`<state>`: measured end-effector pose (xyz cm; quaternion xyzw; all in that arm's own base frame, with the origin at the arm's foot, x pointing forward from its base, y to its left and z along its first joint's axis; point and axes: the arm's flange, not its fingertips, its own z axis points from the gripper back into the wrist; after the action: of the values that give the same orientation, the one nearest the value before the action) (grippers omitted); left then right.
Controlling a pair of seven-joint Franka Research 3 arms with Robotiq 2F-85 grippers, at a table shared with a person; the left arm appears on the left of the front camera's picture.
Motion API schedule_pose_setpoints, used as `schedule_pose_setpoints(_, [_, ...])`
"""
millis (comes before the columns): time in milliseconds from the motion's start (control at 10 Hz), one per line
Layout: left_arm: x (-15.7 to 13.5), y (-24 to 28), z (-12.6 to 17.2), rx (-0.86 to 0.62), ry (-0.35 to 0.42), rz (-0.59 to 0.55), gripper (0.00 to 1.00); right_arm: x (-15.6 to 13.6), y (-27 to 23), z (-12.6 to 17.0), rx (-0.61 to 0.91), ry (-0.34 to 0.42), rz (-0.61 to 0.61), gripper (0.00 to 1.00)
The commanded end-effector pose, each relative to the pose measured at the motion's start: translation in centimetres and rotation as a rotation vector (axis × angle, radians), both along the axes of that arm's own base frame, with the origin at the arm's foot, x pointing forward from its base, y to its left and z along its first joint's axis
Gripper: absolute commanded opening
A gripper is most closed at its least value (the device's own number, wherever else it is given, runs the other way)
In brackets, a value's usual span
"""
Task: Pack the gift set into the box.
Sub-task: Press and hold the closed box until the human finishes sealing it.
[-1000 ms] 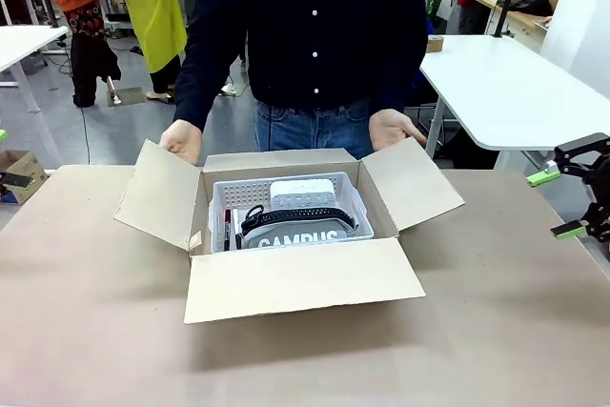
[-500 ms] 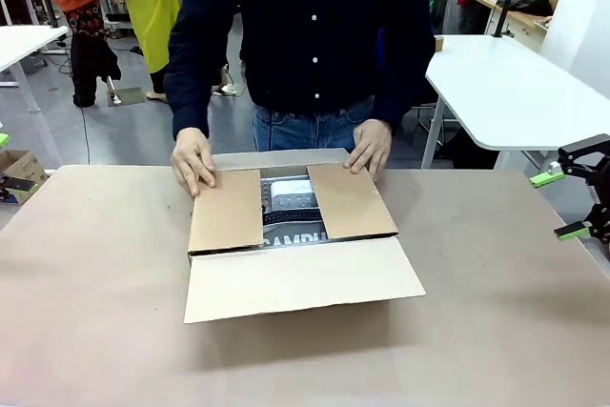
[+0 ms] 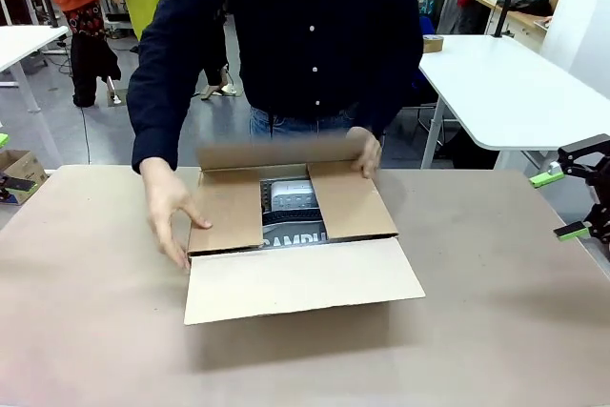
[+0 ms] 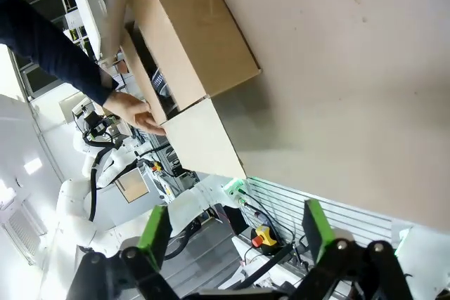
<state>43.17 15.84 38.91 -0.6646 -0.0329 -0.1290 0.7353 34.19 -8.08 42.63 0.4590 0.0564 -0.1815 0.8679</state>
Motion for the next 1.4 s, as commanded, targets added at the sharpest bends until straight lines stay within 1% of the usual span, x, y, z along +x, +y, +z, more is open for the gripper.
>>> schedule_pose_setpoints(0, [-0.46,-0.06,-0.05,0.004,-0.022,-0.001,1.00,-0.14,-0.35,-0.16,-0.005,-0.018,0.028,1.00])
schedule_pose_setpoints(1200, [-0.46,-0.06,-0.05,0.004,-0.022,-0.001,1.00,-0.14,-0.35,-0.16,-0.005,-0.018,0.028,1.00])
schedule_pose_setpoints(1300, [0.00,0.01,0.00,0.000,0.000,0.000,1.00,-0.01,0.00,0.00,0.000,-0.001,0.001,1.00])
